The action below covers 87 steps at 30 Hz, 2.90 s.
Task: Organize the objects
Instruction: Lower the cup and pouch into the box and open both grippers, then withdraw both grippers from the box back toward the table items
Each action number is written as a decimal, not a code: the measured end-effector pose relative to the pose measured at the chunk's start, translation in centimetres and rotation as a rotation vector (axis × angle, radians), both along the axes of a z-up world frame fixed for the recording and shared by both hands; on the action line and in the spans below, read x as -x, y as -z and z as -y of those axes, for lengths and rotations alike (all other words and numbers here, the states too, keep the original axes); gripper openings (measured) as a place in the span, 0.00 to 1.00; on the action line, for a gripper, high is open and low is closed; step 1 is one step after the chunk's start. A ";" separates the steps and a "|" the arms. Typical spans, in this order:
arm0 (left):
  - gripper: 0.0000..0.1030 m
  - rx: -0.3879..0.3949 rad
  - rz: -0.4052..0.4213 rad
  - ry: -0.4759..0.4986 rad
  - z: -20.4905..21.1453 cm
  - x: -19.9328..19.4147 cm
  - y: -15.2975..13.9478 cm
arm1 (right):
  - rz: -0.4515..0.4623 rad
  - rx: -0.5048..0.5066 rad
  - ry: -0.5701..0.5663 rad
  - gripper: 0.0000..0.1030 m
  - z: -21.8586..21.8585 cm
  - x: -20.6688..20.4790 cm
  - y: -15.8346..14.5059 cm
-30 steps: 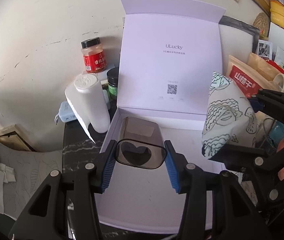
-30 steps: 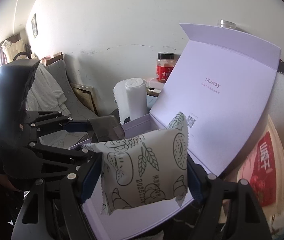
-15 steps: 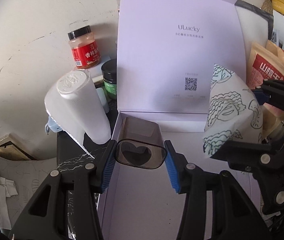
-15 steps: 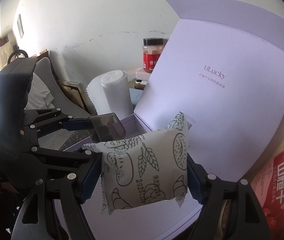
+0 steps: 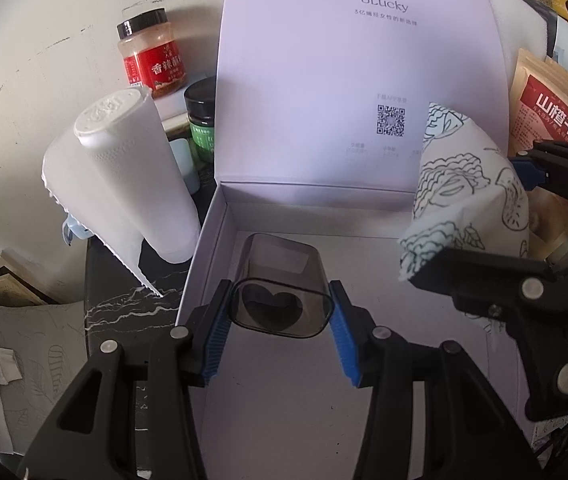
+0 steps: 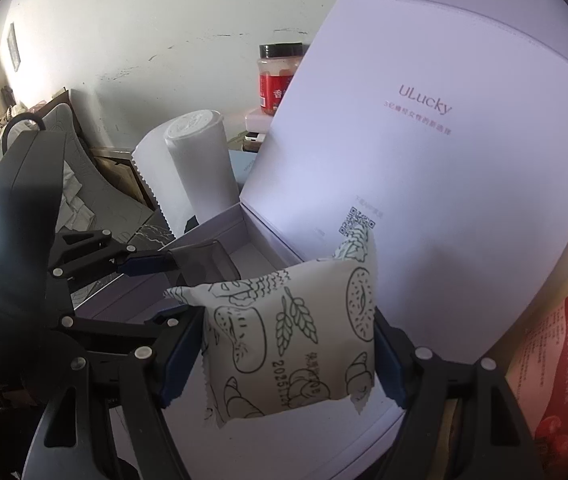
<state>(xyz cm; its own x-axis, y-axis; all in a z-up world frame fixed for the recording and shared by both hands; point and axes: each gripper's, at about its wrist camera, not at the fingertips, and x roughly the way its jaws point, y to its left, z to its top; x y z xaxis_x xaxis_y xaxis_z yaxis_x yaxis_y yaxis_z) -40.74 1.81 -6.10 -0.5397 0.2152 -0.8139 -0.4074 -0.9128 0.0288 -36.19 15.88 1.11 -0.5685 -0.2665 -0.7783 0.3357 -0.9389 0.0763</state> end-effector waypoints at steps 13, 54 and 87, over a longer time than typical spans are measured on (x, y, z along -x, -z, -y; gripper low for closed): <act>0.59 0.005 -0.012 -0.038 0.5 0.2 -0.7 | 0.041 -0.022 0.043 0.77 -0.1 0.6 0.9; 0.64 -0.068 -0.156 -0.140 3.5 -11.7 -14.4 | -0.192 -0.034 0.063 0.85 0.0 -9.2 -11.0; 0.74 -0.069 -0.269 -0.124 -0.1 -31.6 -20.3 | -0.292 -0.045 0.067 0.87 -4.1 -25.9 -15.0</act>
<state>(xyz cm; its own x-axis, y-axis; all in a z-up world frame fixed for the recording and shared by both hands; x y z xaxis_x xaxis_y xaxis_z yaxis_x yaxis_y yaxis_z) -9.19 1.89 14.21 -0.7594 0.1837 -0.6241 -0.2789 -0.9586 0.0572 -10.27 19.98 16.13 -0.7854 -0.1896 -0.5892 0.2743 -0.9600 -0.0568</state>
